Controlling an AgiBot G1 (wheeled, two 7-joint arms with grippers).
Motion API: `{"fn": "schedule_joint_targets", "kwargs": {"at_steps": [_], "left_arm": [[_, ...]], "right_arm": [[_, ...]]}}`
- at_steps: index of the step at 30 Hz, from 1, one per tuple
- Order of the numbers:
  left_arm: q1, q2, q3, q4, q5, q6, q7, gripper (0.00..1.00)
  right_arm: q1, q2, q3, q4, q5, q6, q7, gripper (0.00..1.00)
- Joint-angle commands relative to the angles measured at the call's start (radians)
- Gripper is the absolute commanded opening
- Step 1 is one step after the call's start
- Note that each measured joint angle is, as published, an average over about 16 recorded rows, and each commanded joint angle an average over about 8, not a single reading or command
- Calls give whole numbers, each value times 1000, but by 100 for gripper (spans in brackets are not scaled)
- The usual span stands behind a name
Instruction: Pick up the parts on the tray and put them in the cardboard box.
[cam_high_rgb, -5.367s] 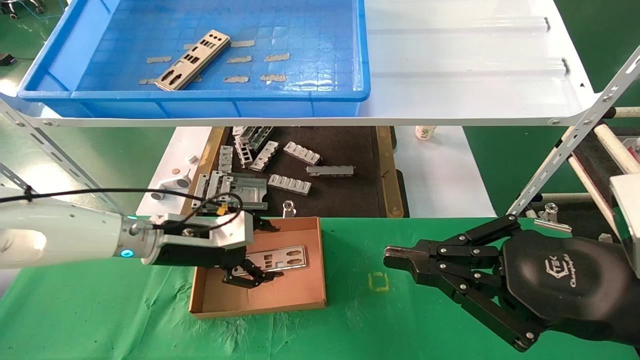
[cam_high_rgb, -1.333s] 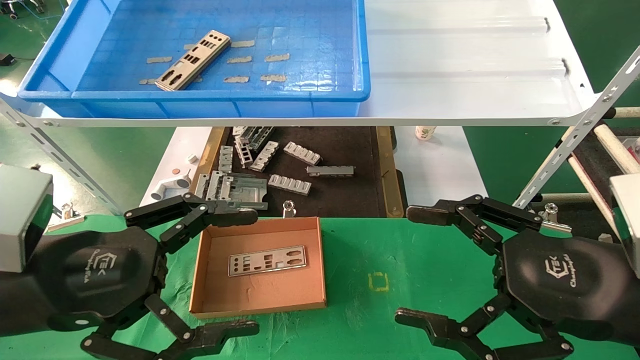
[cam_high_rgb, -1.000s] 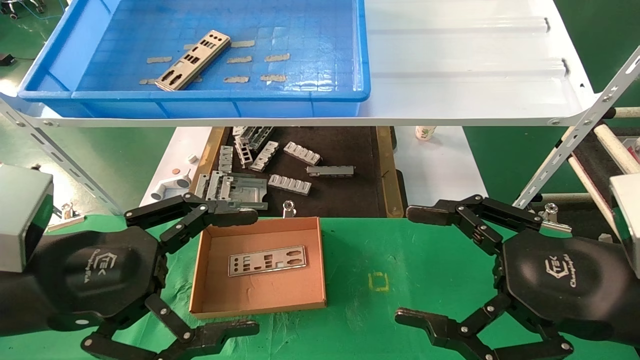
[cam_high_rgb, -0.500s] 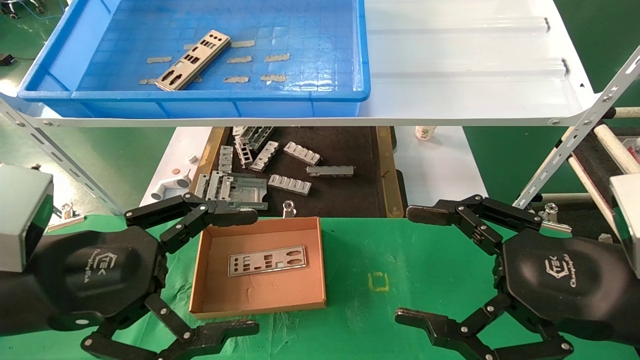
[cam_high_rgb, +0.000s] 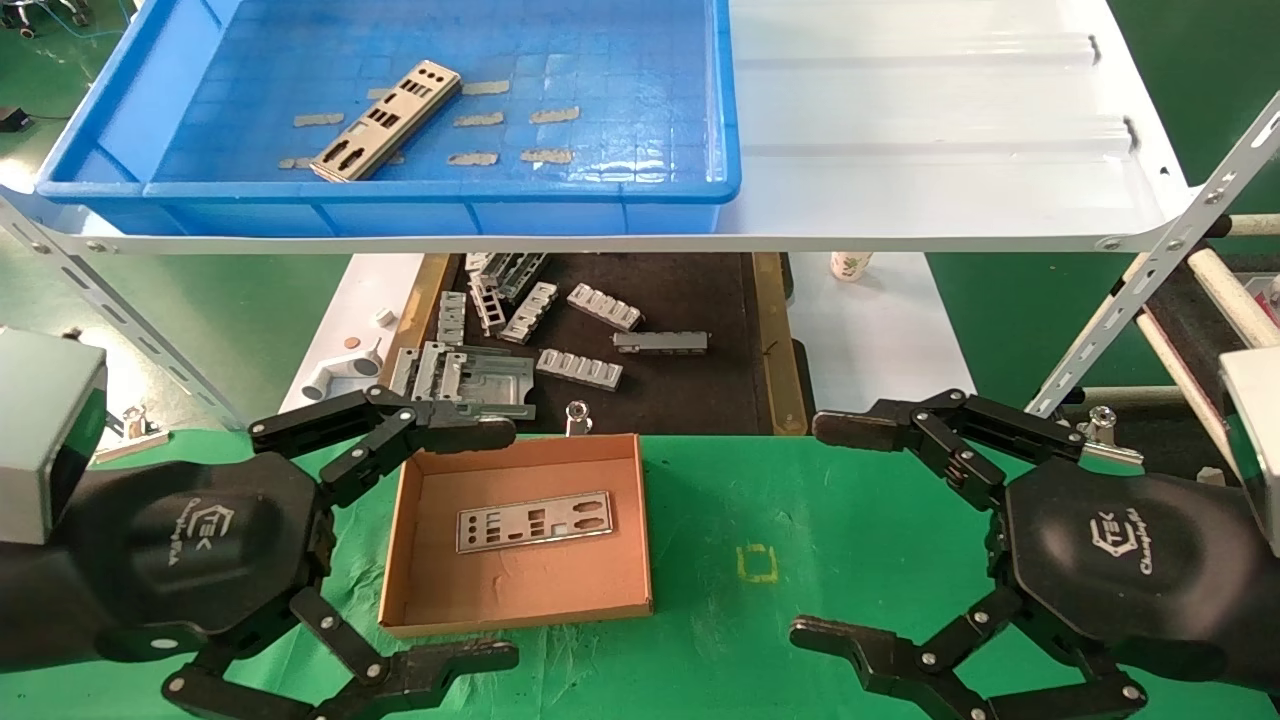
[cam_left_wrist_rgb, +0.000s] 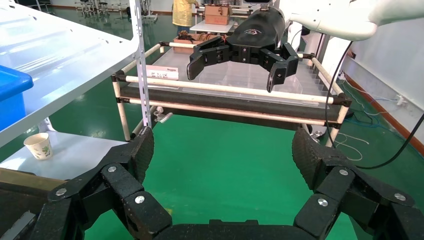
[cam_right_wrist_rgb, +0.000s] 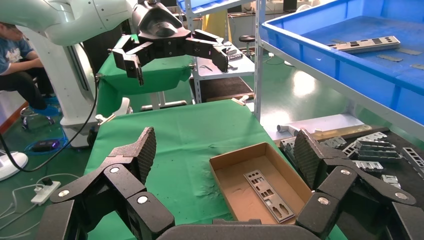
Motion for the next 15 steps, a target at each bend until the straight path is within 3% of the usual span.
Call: {"fn": "schedule_joint_targets", "kwargs": {"at_steps": [1, 15], "left_arm": [[0, 0, 0, 0, 0, 0, 0, 100], [0, 0, 0, 0, 0, 0, 0, 100]], "right_arm": [[0, 0, 0, 0, 0, 0, 0, 100], [0, 0, 0, 0, 0, 0, 0, 100]]}}
